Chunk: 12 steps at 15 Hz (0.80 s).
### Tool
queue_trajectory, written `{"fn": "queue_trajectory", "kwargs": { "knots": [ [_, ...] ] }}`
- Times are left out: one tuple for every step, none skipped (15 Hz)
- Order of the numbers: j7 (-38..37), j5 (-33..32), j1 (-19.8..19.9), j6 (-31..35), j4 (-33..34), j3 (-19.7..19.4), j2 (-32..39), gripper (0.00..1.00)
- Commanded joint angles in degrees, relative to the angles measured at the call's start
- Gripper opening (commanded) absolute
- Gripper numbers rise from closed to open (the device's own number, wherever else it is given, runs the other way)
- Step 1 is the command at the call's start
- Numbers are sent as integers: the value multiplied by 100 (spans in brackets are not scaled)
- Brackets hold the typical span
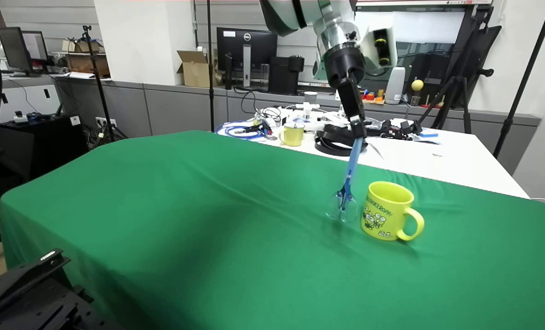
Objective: Remove the blue scissors from the yellow mug
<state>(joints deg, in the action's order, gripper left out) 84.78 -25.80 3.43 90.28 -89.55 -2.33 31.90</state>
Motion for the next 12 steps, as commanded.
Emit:
{"fn": "queue_trajectory", "kwargs": {
  "knots": [
    [534,-47,30,-875,1233,58,985,2],
    [660,-53,28,-994,1407,76,1164,2],
    [739,-65,12,-1103,1569,80,1333,2],
    [823,-66,2,-1172,1694,94,1468,2],
    [896,-73,-9,-1222,1805,102,1593,2],
    [958,-80,-20,-1251,1900,110,1704,2],
    [1023,-77,-28,-1272,1986,119,1805,2],
    [1062,-78,-41,-1293,2066,122,1896,2],
    [1101,-73,-51,-1316,2137,129,1969,2],
    [1134,-70,-55,-1308,2189,131,2033,2],
    [1165,-65,-64,-1296,2236,127,2084,2],
    [1184,-60,-63,-1220,2248,132,2110,2]
  ]
}}
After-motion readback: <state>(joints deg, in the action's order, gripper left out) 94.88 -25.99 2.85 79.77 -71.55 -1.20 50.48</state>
